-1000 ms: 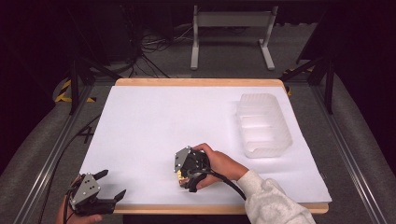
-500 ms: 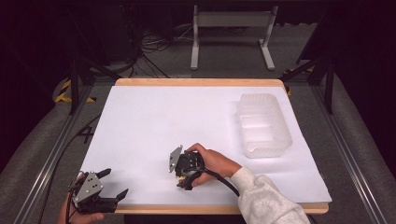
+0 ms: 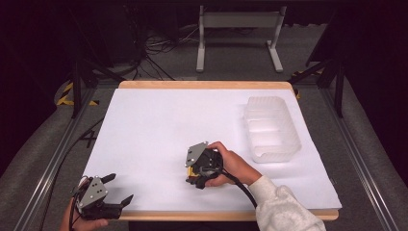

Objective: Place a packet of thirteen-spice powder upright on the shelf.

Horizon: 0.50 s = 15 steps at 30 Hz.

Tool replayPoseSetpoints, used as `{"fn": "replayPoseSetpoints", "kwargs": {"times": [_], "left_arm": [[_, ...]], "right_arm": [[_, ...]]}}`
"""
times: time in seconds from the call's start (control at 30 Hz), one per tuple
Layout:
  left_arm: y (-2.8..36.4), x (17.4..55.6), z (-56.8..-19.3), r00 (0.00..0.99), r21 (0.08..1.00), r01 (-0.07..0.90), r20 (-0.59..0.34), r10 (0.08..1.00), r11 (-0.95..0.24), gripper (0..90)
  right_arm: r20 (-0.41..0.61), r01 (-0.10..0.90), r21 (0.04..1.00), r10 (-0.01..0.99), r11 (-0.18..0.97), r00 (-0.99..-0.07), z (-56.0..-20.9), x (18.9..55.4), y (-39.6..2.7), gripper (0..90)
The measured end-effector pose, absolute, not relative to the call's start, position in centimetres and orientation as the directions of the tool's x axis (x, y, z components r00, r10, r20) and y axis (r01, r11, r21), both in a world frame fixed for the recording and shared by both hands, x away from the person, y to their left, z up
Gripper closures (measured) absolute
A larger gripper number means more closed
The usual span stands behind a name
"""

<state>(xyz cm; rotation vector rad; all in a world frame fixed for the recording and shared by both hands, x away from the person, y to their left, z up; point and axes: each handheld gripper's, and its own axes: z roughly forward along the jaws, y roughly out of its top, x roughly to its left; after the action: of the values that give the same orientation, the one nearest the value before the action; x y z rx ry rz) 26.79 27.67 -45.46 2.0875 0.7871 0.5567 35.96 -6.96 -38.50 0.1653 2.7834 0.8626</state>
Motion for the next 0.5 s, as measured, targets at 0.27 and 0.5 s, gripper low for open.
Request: {"fn": "replayPoseSetpoints", "kwargs": {"times": [0.27,0.5], "left_arm": [[27.5,26.9,-45.4,0.713,0.811,0.334,0.117,0.691,-0.481,9.2],[27.4,27.0,-45.5,0.713,0.808,0.339,0.113,0.692,-0.481,9.2]], "right_arm": [[-0.215,0.071,0.632,0.263,0.772,-0.941,-36.5,35.2,-9.8,31.9],[-0.22,0.096,0.678,0.326,0.728,-0.919,-35.5,34.9,-11.8,32.3]]}}
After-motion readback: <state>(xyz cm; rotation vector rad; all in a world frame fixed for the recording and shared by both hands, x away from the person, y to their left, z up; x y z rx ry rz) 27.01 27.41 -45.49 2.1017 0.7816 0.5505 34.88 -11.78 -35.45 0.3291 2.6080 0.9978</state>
